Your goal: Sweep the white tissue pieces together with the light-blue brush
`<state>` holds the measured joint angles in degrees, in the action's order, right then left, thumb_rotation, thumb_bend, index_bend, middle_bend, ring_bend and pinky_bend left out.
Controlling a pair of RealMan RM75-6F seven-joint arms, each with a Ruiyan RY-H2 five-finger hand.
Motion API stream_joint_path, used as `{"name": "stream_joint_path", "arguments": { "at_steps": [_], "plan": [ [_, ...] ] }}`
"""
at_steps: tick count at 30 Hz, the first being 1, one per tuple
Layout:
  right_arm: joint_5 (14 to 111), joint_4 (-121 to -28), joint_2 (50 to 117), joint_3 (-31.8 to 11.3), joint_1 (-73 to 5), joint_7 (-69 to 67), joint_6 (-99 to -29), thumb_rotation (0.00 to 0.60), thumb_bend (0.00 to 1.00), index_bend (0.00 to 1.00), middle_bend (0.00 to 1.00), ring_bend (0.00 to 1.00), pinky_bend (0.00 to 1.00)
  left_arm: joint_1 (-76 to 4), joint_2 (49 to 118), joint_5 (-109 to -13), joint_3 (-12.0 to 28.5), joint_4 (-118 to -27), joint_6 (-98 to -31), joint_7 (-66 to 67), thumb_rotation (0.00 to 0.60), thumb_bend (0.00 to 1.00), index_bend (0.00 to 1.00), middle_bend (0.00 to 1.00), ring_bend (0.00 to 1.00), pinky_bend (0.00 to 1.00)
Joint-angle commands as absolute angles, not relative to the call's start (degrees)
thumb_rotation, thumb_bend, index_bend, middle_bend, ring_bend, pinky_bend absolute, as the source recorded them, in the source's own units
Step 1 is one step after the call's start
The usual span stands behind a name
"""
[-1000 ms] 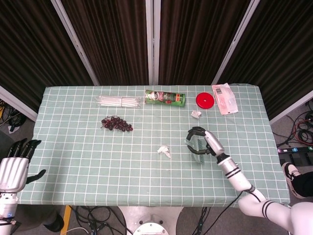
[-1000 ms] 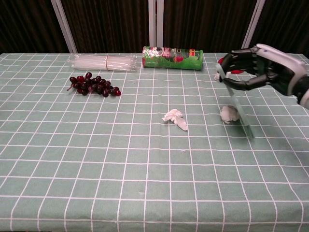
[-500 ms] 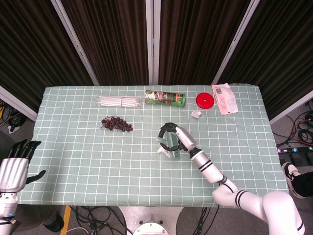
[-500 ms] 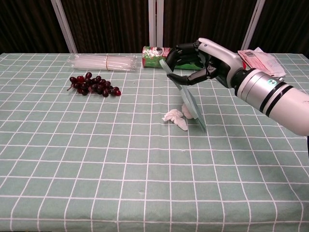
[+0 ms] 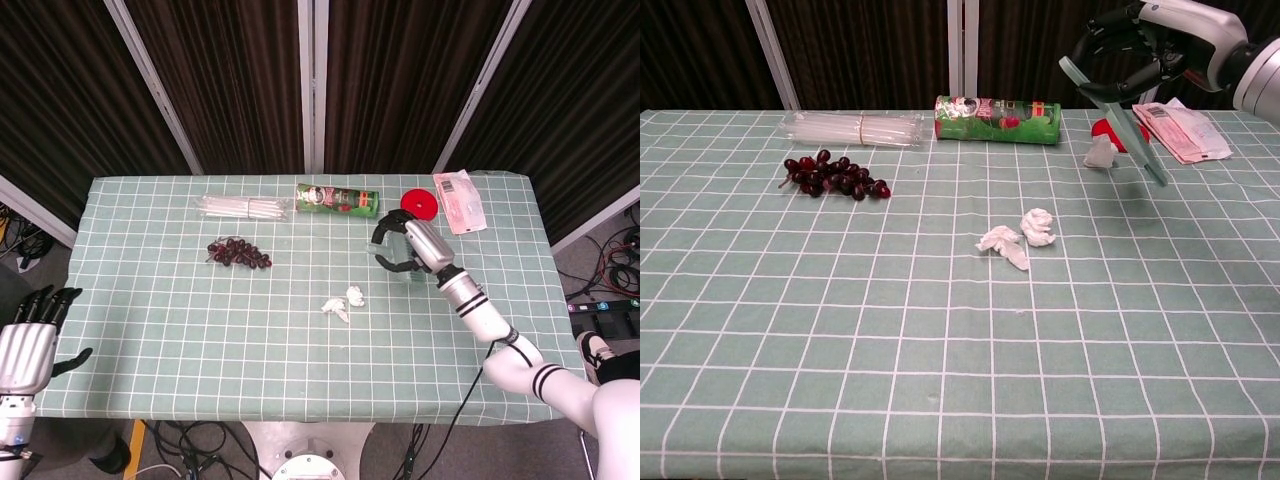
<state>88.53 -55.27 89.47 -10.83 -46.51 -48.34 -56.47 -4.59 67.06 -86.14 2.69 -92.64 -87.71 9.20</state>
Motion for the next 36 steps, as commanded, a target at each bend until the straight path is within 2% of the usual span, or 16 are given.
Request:
{"name": "stream_joint_path", "arguments": {
  "at_steps": [1, 10, 21, 27, 30, 36],
  "plan": [
    [87.4, -46.7, 90.8, -10.3, -50.4, -50.2, -49.6, 0.6, 0.32, 0.67, 0.58, 0.25, 0.15, -4.5, 66.7, -85.9, 2.7, -93.4, -87.7, 9.9, 0.6, 0.04, 0.15, 0.16, 0.1, 0.13],
    [89.9, -28.9, 99.1, -6.3, -57.1, -60.9, -41.5, 0.6, 0.33, 0.69, 0.58, 0.25, 0.15, -4.3, 66.3, -84.8, 3.0, -95.6, -87.6, 12.5, 0.6, 0.04, 0.15, 0.16, 0.1, 0.14],
    [95.8, -19.7, 105.1, 1.4, -61.3, -77.0, -39.2, 0.6, 0.33, 0.73, 0.6, 0.25, 0.15, -4.0, 65.6, -84.3, 3.1, -97.4, -88.0, 14.4, 0.6, 0.04, 0.15, 0.16, 0.1, 0.14],
    [97.8, -19.0, 106.0, 4.3, -60.7, -85.9, -43.7, 0.6, 0.35, 0.75, 0.61, 0.25, 0.15, -3.8, 65.3, -84.5, 3.2, -97.8, -88.3, 14.8, 0.6, 0.04, 0.15, 0.16, 0.1, 0.14],
    [99.7, -20.5, 105.1, 6.5, -59.5, -89.3, -48.8, 0.6, 0.35, 0.75, 0.61, 0.25, 0.15, -3.8, 65.2, -84.4, 3.1, -97.7, -88.2, 14.5, 0.6, 0.04, 0.15, 0.16, 0.1, 0.13],
    [101.8, -26.9, 99.8, 8.5, -55.3, -92.1, -63.4, 0.6, 0.35, 0.75, 0.61, 0.25, 0.15, -3.6, 65.4, -85.0, 3.0, -97.1, -88.6, 13.8, 0.6, 0.04, 0.15, 0.16, 0.1, 0.14]
  ]
}}
